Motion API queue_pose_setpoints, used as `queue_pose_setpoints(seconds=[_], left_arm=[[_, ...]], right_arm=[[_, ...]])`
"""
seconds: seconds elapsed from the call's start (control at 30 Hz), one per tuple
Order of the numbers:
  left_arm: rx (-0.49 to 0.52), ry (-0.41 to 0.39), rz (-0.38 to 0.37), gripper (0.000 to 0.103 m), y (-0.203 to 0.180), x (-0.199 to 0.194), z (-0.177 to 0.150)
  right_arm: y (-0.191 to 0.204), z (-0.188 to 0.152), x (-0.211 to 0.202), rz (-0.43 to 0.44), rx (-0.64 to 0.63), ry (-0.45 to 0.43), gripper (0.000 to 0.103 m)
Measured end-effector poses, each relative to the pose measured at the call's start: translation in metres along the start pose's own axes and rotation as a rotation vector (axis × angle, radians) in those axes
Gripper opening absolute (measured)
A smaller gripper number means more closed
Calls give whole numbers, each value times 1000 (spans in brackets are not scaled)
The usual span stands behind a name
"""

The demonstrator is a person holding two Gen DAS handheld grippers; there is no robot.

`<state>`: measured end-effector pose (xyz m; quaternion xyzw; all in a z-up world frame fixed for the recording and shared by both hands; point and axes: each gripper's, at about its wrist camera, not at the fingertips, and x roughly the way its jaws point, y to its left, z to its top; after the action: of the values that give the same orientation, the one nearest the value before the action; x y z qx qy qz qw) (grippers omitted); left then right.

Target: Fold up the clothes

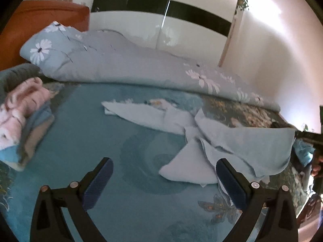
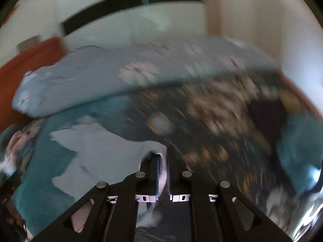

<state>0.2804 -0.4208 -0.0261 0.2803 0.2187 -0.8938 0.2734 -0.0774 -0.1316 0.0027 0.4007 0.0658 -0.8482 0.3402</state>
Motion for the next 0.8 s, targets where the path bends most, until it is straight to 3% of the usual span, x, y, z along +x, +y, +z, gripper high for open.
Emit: queue_pose_setpoints(seconds=[0.13,0.3,0.4,0.47,0.57,0.63,0.8], left_arm=[[2,40,-18,103,-10,22,-3],[25,81,-46,103,-32,35,-4],[61,98,-57,103,-43,44,-4],[70,103,-62,103,-46,48,-4],[69,117,-70,103,-49,56,-5],[57,129,-76,103,-50,63,-4],[17,148,-108,103,-59,73,-2]], right_arm=[[-42,-12,13,-41,93,49,7],[-54,-31,21,-59,106,121,8],[-56,-39,9,-93,83,104,12],[-62,-44,-4,-127,59,79,32],[-65,-52,-27,-189,31,40,37],[-46,-59,-35,-134,-46,26,38],[39,-87,-6,126,-265,87,44]])
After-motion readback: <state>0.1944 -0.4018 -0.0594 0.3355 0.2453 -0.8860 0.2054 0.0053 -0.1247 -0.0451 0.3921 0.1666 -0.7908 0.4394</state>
